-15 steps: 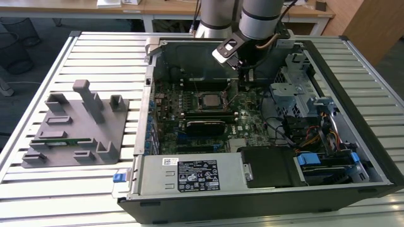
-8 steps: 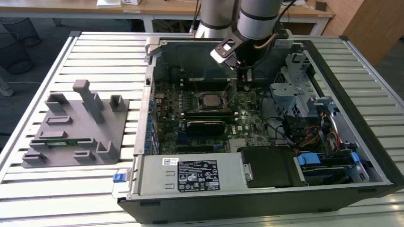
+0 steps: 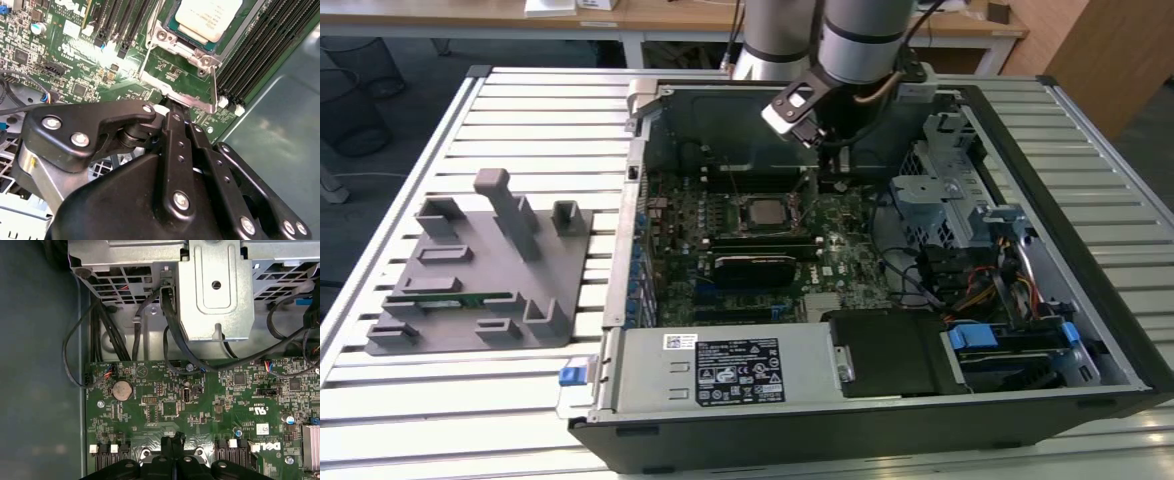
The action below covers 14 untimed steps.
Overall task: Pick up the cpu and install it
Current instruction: 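Close the cpu cover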
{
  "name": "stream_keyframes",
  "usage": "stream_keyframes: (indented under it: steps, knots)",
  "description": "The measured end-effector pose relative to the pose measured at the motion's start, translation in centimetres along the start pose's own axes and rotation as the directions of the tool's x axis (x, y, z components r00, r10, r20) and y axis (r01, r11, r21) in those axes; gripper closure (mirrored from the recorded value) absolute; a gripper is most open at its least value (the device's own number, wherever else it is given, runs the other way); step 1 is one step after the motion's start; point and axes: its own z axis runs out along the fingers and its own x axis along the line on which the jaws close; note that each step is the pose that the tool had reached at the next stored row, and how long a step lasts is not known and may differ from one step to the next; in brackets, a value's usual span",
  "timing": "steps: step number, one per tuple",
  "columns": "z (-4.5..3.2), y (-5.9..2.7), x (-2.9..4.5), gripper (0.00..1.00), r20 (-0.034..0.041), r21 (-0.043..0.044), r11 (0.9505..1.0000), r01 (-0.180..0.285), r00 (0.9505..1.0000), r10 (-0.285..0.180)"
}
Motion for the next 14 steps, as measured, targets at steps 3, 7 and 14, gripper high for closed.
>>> stream_keyframes:
  steps: [3,7,14]
  knots:
    - [0.00,-0.23,-0.01,0.89,0.0001,0.0001,1.0000,0.000,1.0000,0.000]
    - [0.01,-0.59,-0.03,0.89,0.0001,0.0001,1.0000,0.000,1.0000,0.000]
    - [0.02,-0.99,-0.05,0.89,0.0001,0.0001,1.0000,0.000,1.0000,0.000]
